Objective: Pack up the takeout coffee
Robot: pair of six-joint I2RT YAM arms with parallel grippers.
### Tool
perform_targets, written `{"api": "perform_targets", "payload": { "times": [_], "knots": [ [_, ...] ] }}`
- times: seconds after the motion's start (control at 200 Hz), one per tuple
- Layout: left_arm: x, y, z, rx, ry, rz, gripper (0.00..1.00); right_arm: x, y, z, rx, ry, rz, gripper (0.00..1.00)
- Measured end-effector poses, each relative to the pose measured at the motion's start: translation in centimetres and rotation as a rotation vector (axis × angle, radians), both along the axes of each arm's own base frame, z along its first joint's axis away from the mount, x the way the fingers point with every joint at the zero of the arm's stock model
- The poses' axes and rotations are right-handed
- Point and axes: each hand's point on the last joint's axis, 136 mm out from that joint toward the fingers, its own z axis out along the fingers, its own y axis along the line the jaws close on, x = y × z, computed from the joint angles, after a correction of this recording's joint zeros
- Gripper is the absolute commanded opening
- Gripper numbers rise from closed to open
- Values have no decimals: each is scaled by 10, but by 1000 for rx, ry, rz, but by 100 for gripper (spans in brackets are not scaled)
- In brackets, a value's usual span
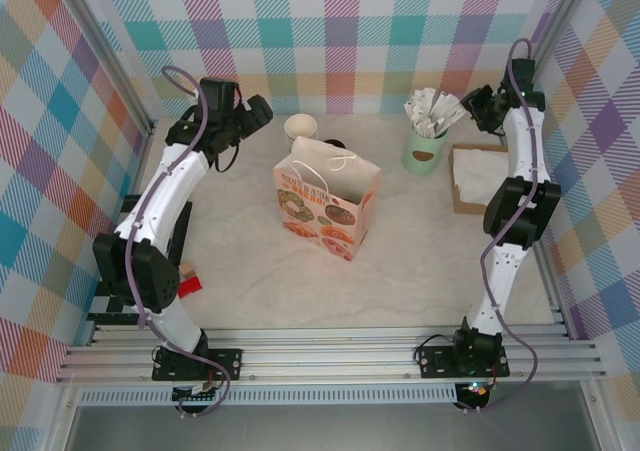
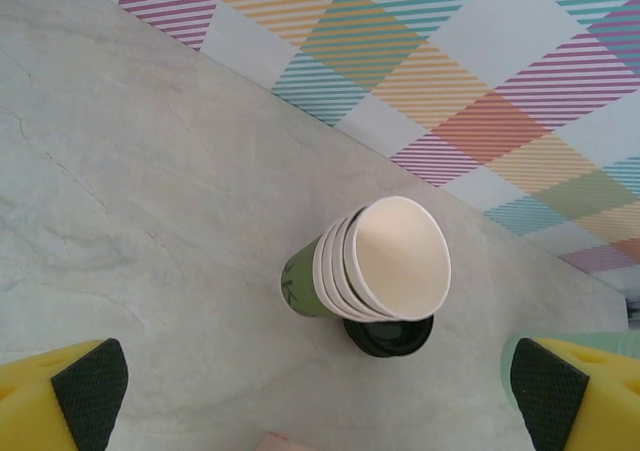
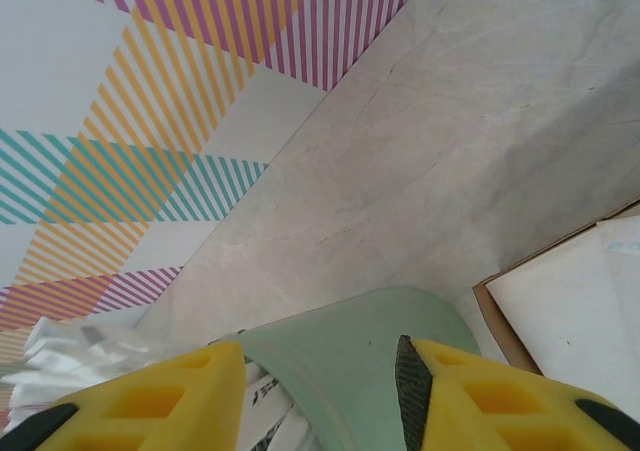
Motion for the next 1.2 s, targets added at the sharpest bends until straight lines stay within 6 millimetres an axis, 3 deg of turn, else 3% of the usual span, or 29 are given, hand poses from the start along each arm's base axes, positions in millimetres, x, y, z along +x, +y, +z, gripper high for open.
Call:
{"api": "perform_targets", "payload": {
  "times": [0.37, 0.555, 0.8, 1.2],
  "knots": [
    [9, 5, -11, 29, 18, 29, 100, 2, 10, -6, 16, 16, -3, 39],
    [13, 7, -7, 34, 8, 35, 100, 3, 20, -10, -9, 24, -7, 30],
    [15, 12, -7, 37, 8, 44, 100, -10, 23, -28, -47, 72, -52, 23],
    [22, 18, -13, 38, 22, 54, 100, -14, 17, -3, -78, 4, -87, 10]
  ]
}}
